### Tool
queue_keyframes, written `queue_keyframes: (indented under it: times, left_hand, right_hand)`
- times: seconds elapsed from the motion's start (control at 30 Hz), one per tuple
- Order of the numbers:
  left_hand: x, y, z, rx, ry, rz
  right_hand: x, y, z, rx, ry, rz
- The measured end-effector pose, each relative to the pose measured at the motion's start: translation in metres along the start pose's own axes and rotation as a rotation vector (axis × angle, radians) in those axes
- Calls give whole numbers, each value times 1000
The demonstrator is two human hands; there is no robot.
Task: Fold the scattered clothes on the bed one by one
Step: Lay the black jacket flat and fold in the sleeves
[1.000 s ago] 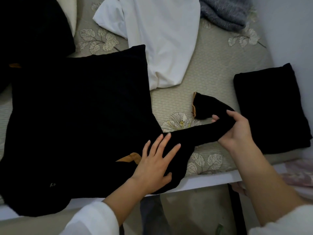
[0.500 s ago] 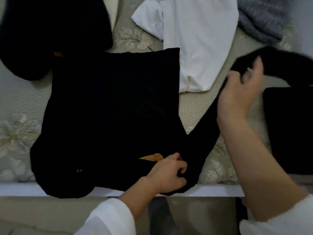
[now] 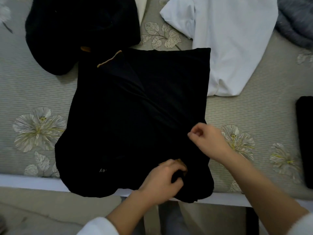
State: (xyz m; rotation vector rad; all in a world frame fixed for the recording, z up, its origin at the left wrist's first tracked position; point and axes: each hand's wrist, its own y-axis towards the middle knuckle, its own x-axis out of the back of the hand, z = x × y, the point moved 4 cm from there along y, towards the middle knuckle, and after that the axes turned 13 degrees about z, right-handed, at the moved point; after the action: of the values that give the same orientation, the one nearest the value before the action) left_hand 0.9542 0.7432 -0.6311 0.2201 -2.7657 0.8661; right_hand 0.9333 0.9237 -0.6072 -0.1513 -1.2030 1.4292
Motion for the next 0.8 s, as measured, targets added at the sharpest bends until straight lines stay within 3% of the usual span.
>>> queue_keyframes:
  times: [0.1, 0.23, 0.3, 0.37, 0.43, 0.53, 0.7, 0.8]
  left_hand:
    - [17, -4, 15, 131, -144, 19]
    - [38, -7, 24, 311, -497, 235]
    - [63, -3, 27, 343, -577, 80]
    - [92, 1, 36, 387, -688, -218]
    - [113, 6, 44, 424, -811, -442]
    - [127, 17, 49, 433, -917, -534]
    - [148, 31, 49, 431, -855, -635]
    - [164, 38, 50, 435, -878, -751]
  right_hand:
    - [-29, -6, -2, 0, -104, 127]
    - [-46, -5, -1, 15, -158, 70]
    - [-51, -11, 2, 99, -218, 20]
    - [-60, -21, 9, 297, -345, 16]
    - [-76, -30, 14, 426, -468, 174]
    - [-82, -27, 10, 332, -337, 367]
    - [-35, 3, 8, 144, 96, -140]
    - [-28, 19, 13, 80, 4, -210]
